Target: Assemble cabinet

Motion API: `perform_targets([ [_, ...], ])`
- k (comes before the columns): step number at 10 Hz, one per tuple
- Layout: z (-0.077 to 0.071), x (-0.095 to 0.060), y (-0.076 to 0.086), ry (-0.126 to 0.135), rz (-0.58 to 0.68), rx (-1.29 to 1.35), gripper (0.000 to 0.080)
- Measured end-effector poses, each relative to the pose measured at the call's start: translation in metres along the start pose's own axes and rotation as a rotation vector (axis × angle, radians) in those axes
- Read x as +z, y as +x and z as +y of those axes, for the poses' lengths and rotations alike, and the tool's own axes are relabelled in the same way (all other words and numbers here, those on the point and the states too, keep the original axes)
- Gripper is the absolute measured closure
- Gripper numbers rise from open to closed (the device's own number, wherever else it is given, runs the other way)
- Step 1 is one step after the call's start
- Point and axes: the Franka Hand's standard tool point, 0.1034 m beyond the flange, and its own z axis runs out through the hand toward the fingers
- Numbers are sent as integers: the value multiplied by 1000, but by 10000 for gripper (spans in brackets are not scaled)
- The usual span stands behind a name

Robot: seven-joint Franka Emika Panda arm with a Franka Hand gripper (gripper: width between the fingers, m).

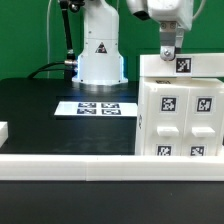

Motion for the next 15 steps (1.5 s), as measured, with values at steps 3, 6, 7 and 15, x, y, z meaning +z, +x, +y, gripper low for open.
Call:
perform_targets([
  [3,-10,1,1,5,2,385,238],
  [6,-16,0,8,7,3,750,238],
  [7,-17,0,10,7,5,873,238],
  [15,-25,2,18,23,14,1448,238],
])
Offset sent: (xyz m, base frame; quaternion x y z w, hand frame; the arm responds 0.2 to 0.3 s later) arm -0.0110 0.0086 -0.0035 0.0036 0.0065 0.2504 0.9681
